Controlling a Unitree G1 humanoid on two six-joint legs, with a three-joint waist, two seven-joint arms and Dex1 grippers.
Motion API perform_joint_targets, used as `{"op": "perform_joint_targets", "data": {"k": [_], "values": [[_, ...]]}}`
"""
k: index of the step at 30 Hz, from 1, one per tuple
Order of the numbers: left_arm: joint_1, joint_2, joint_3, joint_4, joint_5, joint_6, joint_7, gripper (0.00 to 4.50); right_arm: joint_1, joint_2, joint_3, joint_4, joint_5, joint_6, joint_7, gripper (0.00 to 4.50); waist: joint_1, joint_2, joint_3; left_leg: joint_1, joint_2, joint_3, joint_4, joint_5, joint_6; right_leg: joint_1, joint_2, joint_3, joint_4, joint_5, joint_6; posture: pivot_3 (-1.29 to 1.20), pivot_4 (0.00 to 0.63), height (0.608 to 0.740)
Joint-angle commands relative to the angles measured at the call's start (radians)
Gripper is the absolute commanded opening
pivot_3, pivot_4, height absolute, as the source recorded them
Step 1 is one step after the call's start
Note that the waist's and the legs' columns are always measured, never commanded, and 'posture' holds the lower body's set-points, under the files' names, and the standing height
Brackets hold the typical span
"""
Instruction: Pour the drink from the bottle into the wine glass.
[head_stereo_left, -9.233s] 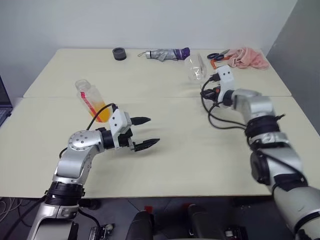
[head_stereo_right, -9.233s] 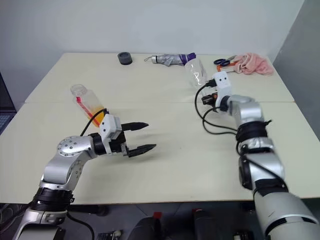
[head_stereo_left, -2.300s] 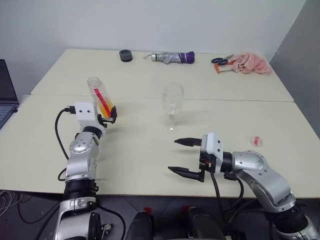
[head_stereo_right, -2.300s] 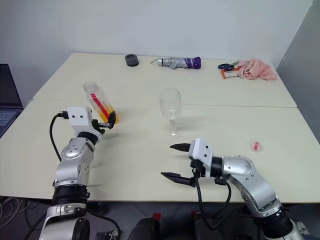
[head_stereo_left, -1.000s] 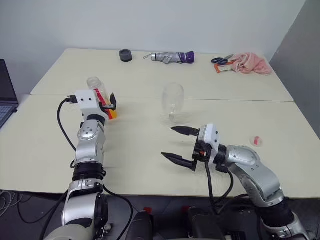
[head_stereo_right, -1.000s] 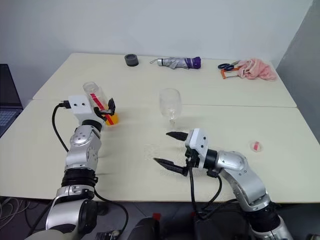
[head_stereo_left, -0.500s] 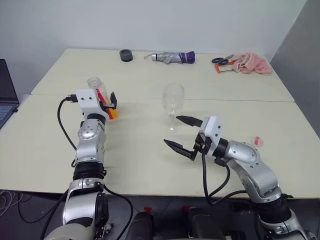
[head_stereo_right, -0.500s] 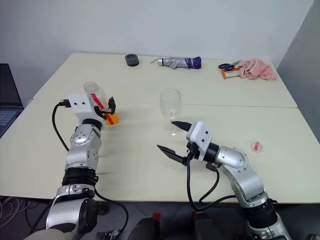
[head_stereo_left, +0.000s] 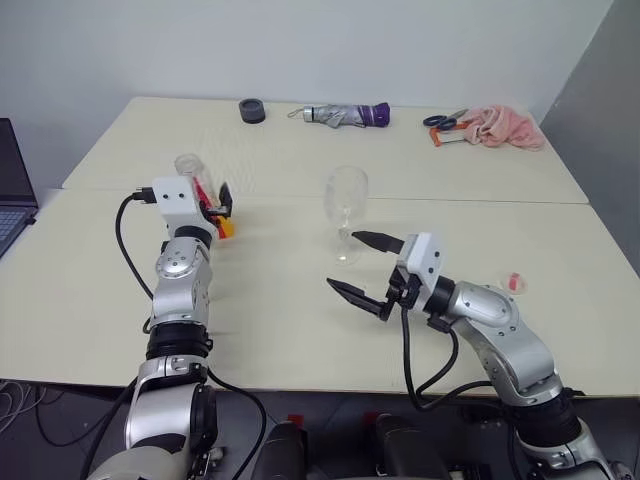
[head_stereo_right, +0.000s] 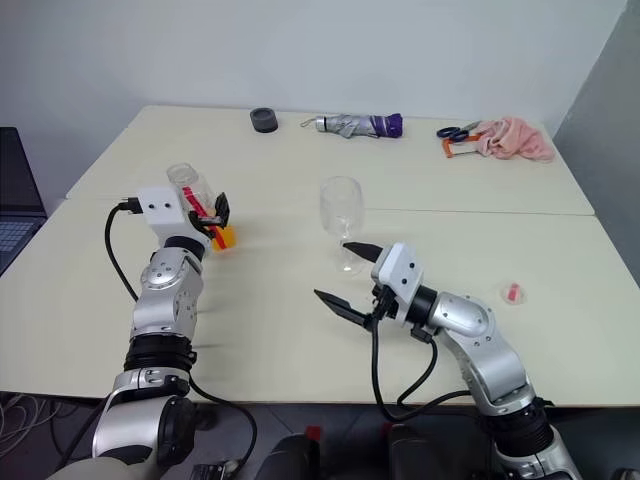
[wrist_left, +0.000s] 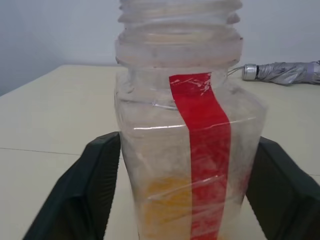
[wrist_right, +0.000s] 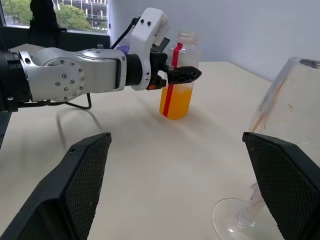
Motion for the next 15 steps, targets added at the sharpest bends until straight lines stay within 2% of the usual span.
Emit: {"op": "perform_joint_targets", "data": {"k": [1, 3, 4, 10, 15], "values": [[-0.025, 0.006, 0.002, -0.025, -0.004, -0.027, -0.008, 2.33, -0.007, 0.0, -0.004, -0.029, 0.001, -0.022, 0.002, 4.5, 0.0, 0.0, 0.0, 0.0, 0.0, 0.0, 0.0, 0.0, 0.0, 0.0, 0.0, 0.0, 0.0, 0.0, 0.0, 0.0, 0.15, 0.74], [-0.025, 0.006, 0.002, -0.026, -0.003, -0.028, -0.009, 1.85, -0.006, 0.001, -0.004, -0.029, 0.0, -0.022, 0.003, 4.5, 0.0, 0.0, 0.0, 0.0, 0.0, 0.0, 0.0, 0.0, 0.0, 0.0, 0.0, 0.0, 0.0, 0.0, 0.0, 0.0, 0.15, 0.74], [-0.024, 0.006, 0.001, -0.027, -0.002, -0.028, -0.009, 1.79, -0.006, 0.001, -0.004, -0.028, 0.0, -0.022, 0.003, 4.5, 0.0, 0.0, 0.0, 0.0, 0.0, 0.0, 0.0, 0.0, 0.0, 0.0, 0.0, 0.0, 0.0, 0.0, 0.0, 0.0, 0.15, 0.74], [-0.007, 0.006, -0.01, -0.075, -0.009, -0.02, -0.043, 1.76, -0.003, -0.004, -0.008, -0.034, 0.0, -0.02, 0.004, 4.5, 0.0, 0.0, 0.0, 0.0, 0.0, 0.0, 0.0, 0.0, 0.0, 0.0, 0.0, 0.0, 0.0, 0.0, 0.0, 0.0, 0.15, 0.74], [0.027, 0.051, -0.101, -0.236, -0.038, 0.065, -0.254, 1.76, 0.01, -0.022, -0.058, -0.087, 0.033, 0.024, -0.015, 4.5, 0.0, 0.0, 0.0, -0.001, 0.0, 0.0, 0.0, 0.0, 0.0, 0.0, 0.0, 0.0, 0.0, 0.0, 0.0, 0.0, 0.15, 0.74]]}}
